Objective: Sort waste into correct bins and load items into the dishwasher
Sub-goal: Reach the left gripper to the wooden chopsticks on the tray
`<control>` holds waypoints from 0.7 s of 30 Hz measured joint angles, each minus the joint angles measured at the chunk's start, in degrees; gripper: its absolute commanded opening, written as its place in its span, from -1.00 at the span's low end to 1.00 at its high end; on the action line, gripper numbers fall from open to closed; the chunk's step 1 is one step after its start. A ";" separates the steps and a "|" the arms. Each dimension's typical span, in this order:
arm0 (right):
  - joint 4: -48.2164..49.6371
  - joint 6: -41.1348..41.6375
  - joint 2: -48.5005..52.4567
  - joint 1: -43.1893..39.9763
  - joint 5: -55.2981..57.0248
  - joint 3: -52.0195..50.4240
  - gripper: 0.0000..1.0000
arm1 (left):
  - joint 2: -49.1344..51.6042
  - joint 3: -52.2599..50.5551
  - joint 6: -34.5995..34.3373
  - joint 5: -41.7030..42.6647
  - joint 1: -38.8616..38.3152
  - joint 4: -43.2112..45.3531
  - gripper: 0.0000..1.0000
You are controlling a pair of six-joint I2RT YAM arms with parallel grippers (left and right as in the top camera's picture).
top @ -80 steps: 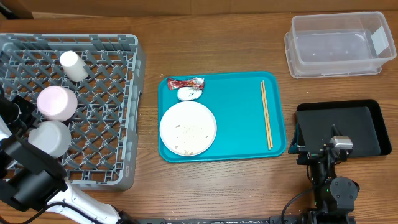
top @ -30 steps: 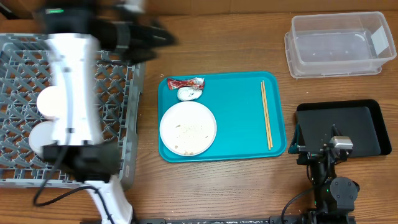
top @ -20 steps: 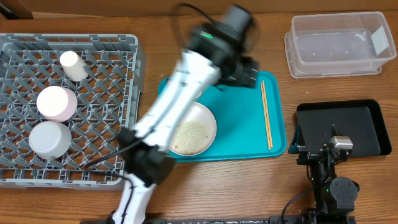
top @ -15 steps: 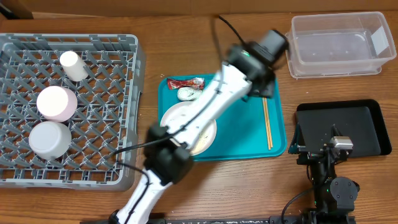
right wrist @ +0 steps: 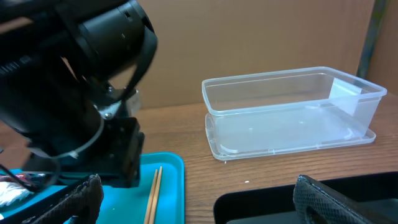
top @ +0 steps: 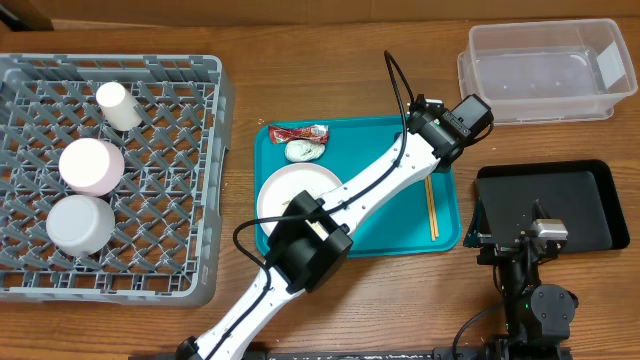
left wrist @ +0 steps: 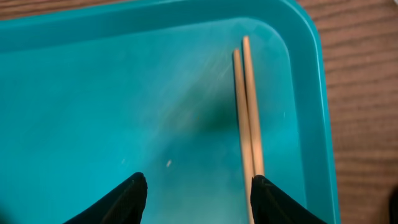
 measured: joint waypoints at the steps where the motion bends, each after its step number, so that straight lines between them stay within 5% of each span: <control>1: 0.00 0.02 0.00 0.00 0.00 0.00 0.99 | 0.44 0.00 -0.31 -0.22 0.00 0.72 0.11; 15: -0.02 0.02 0.00 0.00 0.00 0.00 0.99 | 4.85 0.00 -1.46 -0.44 0.00 4.85 0.05; 21: 0.00 0.02 0.00 0.00 -0.02 0.00 0.99 | 4.85 0.00 -1.66 -0.42 0.00 5.09 -0.12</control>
